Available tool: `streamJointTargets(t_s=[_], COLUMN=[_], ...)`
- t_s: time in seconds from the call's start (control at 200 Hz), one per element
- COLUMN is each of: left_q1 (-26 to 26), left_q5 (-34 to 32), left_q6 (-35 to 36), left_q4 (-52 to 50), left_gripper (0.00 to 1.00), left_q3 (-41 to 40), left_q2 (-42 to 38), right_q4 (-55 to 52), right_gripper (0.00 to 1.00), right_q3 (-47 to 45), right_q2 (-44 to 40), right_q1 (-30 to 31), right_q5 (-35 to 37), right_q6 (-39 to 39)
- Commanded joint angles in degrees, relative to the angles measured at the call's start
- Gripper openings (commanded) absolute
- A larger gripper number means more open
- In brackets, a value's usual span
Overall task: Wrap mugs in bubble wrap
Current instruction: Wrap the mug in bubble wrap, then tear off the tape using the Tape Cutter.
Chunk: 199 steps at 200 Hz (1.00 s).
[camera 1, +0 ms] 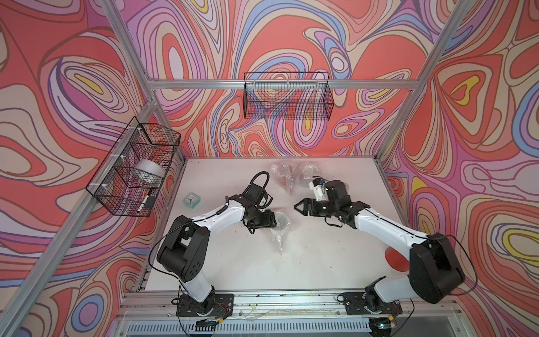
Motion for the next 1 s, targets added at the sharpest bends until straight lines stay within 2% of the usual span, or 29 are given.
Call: streamJointTargets(t_s=[0.0, 0.125, 0.305, 0.476, 0.656, 0.992], left_q1=[0.0, -0.1, 0.0, 0.0, 0.0, -0.1], left_q5=[-2.0, -2.3, -2.4, -2.5, -2.5, -2.1], left_q6=[-0.8, -1.3, -1.1, -1.1, -1.3, -2.1], left_q4=[-2.5, -2.6, -3.7, -4.4, -4.8, -4.1], left_gripper=[0.63, 0.61, 0.60, 0.60, 0.60, 0.60], left_q3=[0.0, 0.3, 1.1, 1.8, 2.2, 1.7], left_q2=[2.1, 2.0, 2.4, 2.3, 2.6, 2.1], right_q4=[-1.6, -5.7, -6.5, -6.4, -8.0, -6.9], right_gripper=[0.66, 0.52, 0.37, 0.31, 0.30, 0.30], right_q3=[-1.9, 1.1, 6.7, 11.2, 14.8, 16.2], right_q2=[0.2, 4.3, 12.5, 19.8, 26.5, 31.1], right_q1=[-11.1, -22.8, -30.8, -32.1, -32.1, -32.1], right_q5=[-3.5, -7.2, -9.9, -11.6, -12.3, -15.2], right_q6=[2.7, 1.9, 0.9, 0.4, -0.1, -0.3])
